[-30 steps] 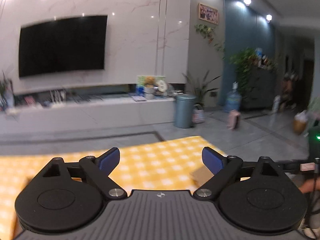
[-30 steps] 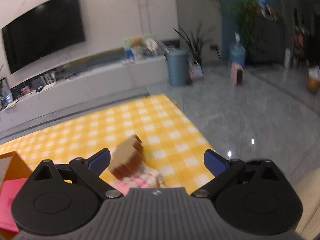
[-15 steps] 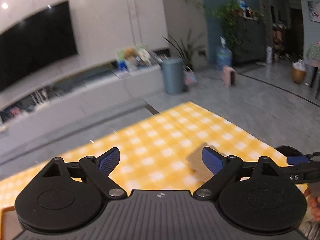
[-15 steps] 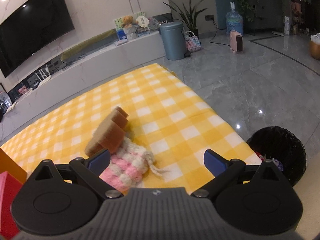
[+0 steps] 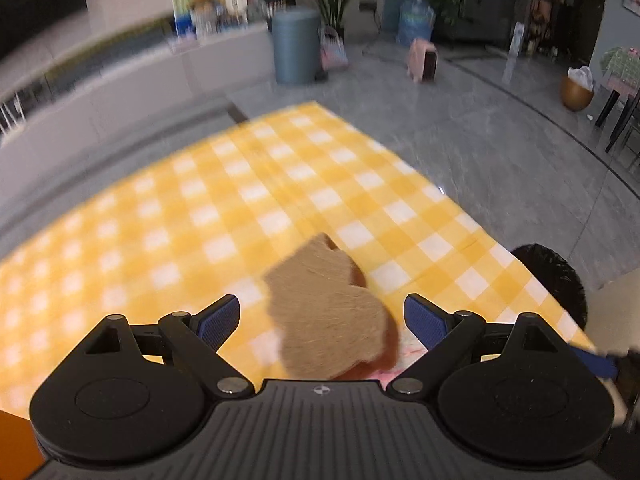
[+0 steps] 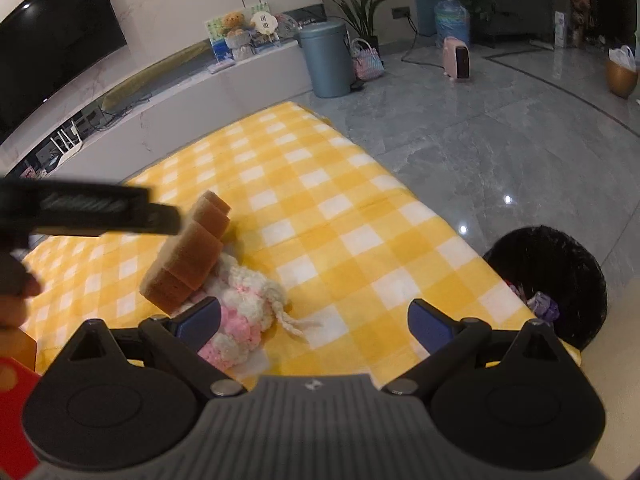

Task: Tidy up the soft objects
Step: 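Grasp the brown sponge with the left tool while the right tool grasps the pink knit pouch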

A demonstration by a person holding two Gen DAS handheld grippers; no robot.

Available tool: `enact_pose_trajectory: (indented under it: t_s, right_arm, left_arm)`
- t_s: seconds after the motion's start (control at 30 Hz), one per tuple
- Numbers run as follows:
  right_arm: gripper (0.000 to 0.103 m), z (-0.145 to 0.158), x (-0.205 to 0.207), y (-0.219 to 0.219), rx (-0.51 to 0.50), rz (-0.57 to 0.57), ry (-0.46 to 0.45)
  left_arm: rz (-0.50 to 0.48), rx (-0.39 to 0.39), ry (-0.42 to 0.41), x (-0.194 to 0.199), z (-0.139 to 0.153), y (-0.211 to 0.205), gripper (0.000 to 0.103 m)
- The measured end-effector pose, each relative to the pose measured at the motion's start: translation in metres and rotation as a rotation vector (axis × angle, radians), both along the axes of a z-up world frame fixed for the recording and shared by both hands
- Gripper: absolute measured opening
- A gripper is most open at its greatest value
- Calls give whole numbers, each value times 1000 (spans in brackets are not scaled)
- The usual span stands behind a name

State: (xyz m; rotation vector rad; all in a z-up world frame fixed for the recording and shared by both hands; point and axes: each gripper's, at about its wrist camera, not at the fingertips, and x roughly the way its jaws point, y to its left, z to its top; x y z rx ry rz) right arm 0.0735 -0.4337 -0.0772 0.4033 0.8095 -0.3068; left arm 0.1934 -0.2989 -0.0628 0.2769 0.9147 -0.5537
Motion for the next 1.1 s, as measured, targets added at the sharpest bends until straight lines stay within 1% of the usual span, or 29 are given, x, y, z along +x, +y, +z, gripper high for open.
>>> enact_pose_trajectory:
  t_s: [0.13, 0.23, 0.33, 0.4, 0.43, 0.53, 0.6, 0.67, 0.7, 0.73, 0.77, 0.8, 0.83, 0.97, 1.03, 1.1]
  right_arm:
    - [98, -6, 0, -4, 12, -16, 26]
    - [98, -5, 2, -2, -5, -15, 29]
    - [98, -5, 3, 0, -7, 2, 30]
    - [98, -6, 4, 1, -15, -1, 41]
    - [98, -6, 4, 1, -22, -4, 45]
    - [98, -5, 4, 2, -25, -1, 46]
    - [98, -5, 3, 1, -24, -1, 44]
    - [98, -5, 3, 1, -23, -3, 46]
    - [98, -6, 3, 0, -21, -5, 46]
    - [98, -6, 2, 0, -20, -7, 47]
    - [98, -6, 2, 0, -19, -9, 48]
    - [98, -6, 2, -1, -18, -12, 49]
    - [98, -6, 3, -1, -17, -13, 49]
    - [98, -7, 3, -1, -8, -8, 47]
    - [98, -7, 3, -1, -7, -6, 48]
    - [98, -7, 3, -1, -5, -3, 49]
  left_arm:
    - [73, -57, 112, 21, -17, -8, 103]
    - [115, -56, 169, 32, -30, -13, 103]
    - [124, -7, 130, 35, -37, -17, 103]
    - [119, 10, 124, 36, -42, -18, 103]
    - [125, 24, 126, 37, -45, -18, 103]
    - [131, 47, 162, 43, -57, -16, 103]
    - [163, 41, 196, 47, -65, -11, 103]
    - [185, -13, 222, 49, -68, -4, 103]
    - [195, -27, 215, 49, -66, -1, 98]
    - [202, -28, 212, 49, -65, 1, 84]
    - [203, -27, 214, 49, -63, 2, 78]
    - [199, -34, 224, 50, -61, 3, 61]
    - [194, -48, 238, 51, -59, 6, 57]
    - [214, -104, 282, 52, -53, 17, 54]
    - [207, -133, 289, 51, -48, 24, 54]
    - [187, -137, 285, 48, -43, 28, 54]
